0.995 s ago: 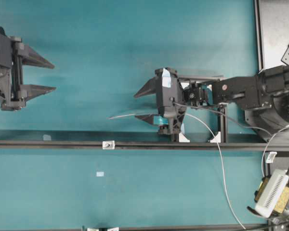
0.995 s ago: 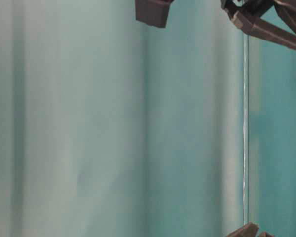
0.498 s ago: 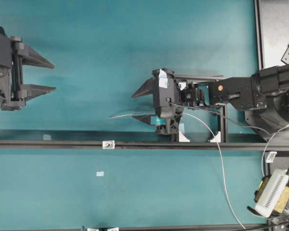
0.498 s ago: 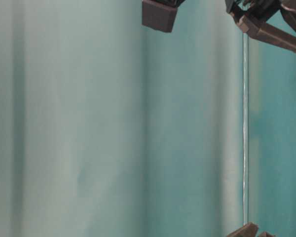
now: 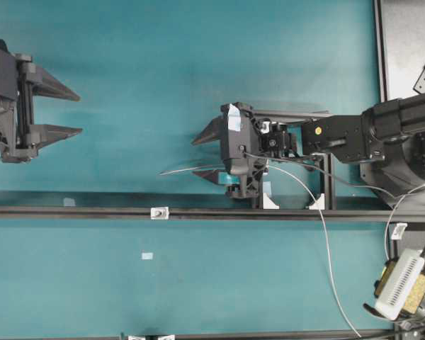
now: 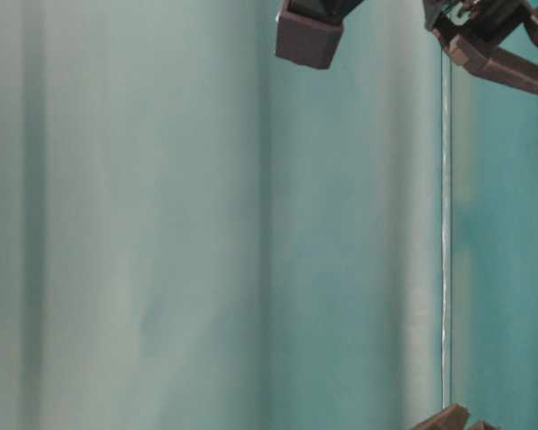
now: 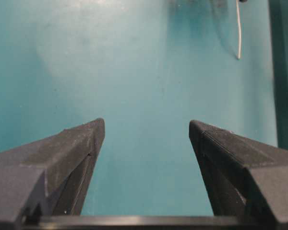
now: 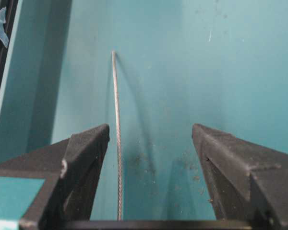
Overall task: Insert the wire into the hole on the right side and pull it with the left arm.
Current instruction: 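Lower the right gripper and close it on the white wire, then lift the wire with the right gripper and carry it toward the rail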
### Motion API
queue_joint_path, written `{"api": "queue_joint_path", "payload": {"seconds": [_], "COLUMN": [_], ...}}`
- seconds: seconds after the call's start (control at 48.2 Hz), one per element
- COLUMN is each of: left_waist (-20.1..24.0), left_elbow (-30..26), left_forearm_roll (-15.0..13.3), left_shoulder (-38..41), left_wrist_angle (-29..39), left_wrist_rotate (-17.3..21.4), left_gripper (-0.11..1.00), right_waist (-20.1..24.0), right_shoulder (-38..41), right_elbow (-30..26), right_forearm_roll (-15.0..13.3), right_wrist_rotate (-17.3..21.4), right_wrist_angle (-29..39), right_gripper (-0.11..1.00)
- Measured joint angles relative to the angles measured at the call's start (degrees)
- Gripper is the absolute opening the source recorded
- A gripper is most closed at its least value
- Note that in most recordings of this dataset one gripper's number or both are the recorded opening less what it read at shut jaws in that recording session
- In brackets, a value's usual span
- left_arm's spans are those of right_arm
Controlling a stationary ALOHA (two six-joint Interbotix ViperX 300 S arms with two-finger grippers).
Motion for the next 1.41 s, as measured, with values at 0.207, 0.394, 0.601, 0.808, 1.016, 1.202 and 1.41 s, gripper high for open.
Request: {"api": "queue_joint_path", "payload": {"seconds": [0.207,0.394,0.601,0.808,1.016,1.202,1.41], "left_waist": [0.0,0.0,-0.09,-0.09,0.0,0.0,0.0], "left_elbow": [0.0,0.0,0.0,0.0,0.0,0.0,-0.79], "left_forearm_roll": [0.0,0.0,0.0,0.0,0.0,0.0,0.0], "left_shoulder": [0.0,0.0,0.0,0.0,0.0,0.0,0.0], "left_wrist_angle": [0.0,0.0,0.0,0.0,0.0,0.0,0.0], "left_wrist_rotate": [0.0,0.0,0.0,0.0,-0.09,-0.44,-0.7], "left_gripper": [0.93,0.93,0.93,0.93,0.93,0.93,0.93], "right_waist": [-0.09,-0.18,-0.18,-0.18,-0.09,-0.18,-0.35], "right_shoulder": [0.0,0.0,0.0,0.0,0.0,-2.9,-10.02], "right_elbow": [0.0,0.0,0.0,0.0,0.0,0.0,0.26], "right_forearm_roll": [0.09,0.09,0.09,0.09,0.0,0.09,0.0], "right_wrist_rotate": [0.0,-0.09,0.0,0.0,-0.09,-0.09,-0.09], "right_wrist_angle": [-0.35,-0.35,-0.26,-0.26,-0.26,1.14,6.5], "right_gripper": [0.78,0.45,0.02,0.02,0.02,0.02,0.02]}}
